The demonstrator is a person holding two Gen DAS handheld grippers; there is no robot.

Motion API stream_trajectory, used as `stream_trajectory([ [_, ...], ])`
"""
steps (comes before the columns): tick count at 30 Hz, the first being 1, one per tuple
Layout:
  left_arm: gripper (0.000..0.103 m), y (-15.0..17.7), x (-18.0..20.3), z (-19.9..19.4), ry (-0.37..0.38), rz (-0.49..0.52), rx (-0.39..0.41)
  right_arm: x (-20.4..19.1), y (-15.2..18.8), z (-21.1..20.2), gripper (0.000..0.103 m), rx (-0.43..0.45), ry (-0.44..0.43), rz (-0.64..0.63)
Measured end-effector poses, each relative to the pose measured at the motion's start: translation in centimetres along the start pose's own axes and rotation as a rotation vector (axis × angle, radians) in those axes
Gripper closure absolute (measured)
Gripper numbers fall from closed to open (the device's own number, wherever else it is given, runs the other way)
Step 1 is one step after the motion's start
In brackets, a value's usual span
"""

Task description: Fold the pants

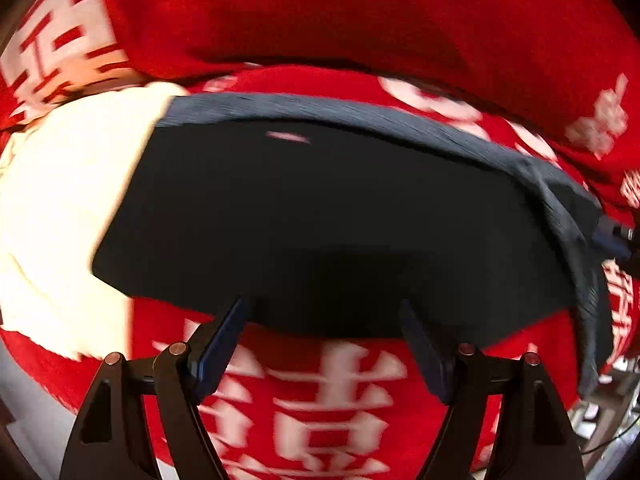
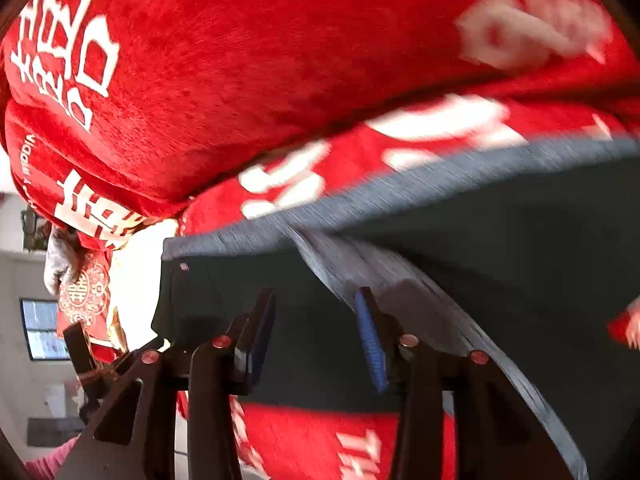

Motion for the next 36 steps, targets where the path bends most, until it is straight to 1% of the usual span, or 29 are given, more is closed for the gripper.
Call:
stream_trajectory([
  [1, 0.024, 0.8, 2.0, 0.2, 0.013, 0.019, -0.018, 1.1, 1.4, -1.0, 0.055, -0.001, 0.004, 0.018],
  [5, 0.024, 3.7, 7.6, 1.0, 0.049, 0.085, -0.082, 6.0, 7.3, -4.7, 0.054, -0.021, 0.036, 0.103],
  [8, 0.024, 5.6, 12.1, 0.8, 0.105, 0.147, -0.107, 9.8, 12.3, -6.8, 0.054, -0.042, 0.058, 0.195],
  [11, 0.024, 6.5, 16.6, 0.9, 0.164, 0.196, -0.132, 13.3, 16.7, -8.8, 0.054, -0.051, 0.102, 0.295],
  [14, 0.024, 6.5, 20.9, 1.9, 0.251, 0.217, -0.181, 15.9, 20.5, -10.6, 0.054, -0.026, 0.152, 0.382],
  [17, 0.024, 6.8, 24.6, 3.2, 0.305, 0.239, -0.205, 18.3, 23.7, -12.5, 0.054, 0.013, 0.207, 0.473],
  [20, 0.024, 7.2, 27.5, 4.6, 0.321, 0.245, -0.220, 20.0, 26.5, -14.0, 0.054, 0.072, 0.226, 0.550],
  [22, 0.024, 7.4, 28.3, 4.8, 0.335, 0.253, -0.223, 20.8, 27.8, -14.1, 0.054, 0.097, 0.218, 0.565],
  [25, 0.024, 7.5, 28.9, 4.9, 0.343, 0.254, -0.236, 21.4, 29.5, -13.5, 0.054, 0.105, 0.226, 0.572],
  [28, 0.024, 7.7, 28.6, 5.1, 0.339, 0.250, -0.239, 21.7, 30.3, -13.2, 0.054, 0.138, 0.185, 0.592],
  [32, 0.024, 7.9, 28.8, 5.4, 0.345, 0.247, -0.227, 21.3, 29.9, -13.6, 0.054, 0.178, 0.149, 0.523],
  [34, 0.024, 8.1, 29.2, 5.4, 0.363, 0.228, -0.227, 21.0, 28.7, -13.0, 0.054, 0.162, 0.121, 0.480],
  [35, 0.024, 8.3, 29.4, 5.4, 0.373, 0.216, -0.235, 20.9, 28.3, -12.6, 0.052, 0.148, 0.109, 0.466],
  [36, 0.024, 8.5, 29.6, 5.4, 0.381, 0.207, -0.243, 21.0, 28.2, -12.3, 0.053, 0.132, 0.098, 0.456],
])
Point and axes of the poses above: each gripper's, at about its wrist camera, not at the fingertips, and z roughly the way its jaws point, x to its right, y to its underside, the point moved 6 cm from there along z, roughly the way its jaws point, and after that the axes turned 13 degrees about -z, right-handed, at the moved point
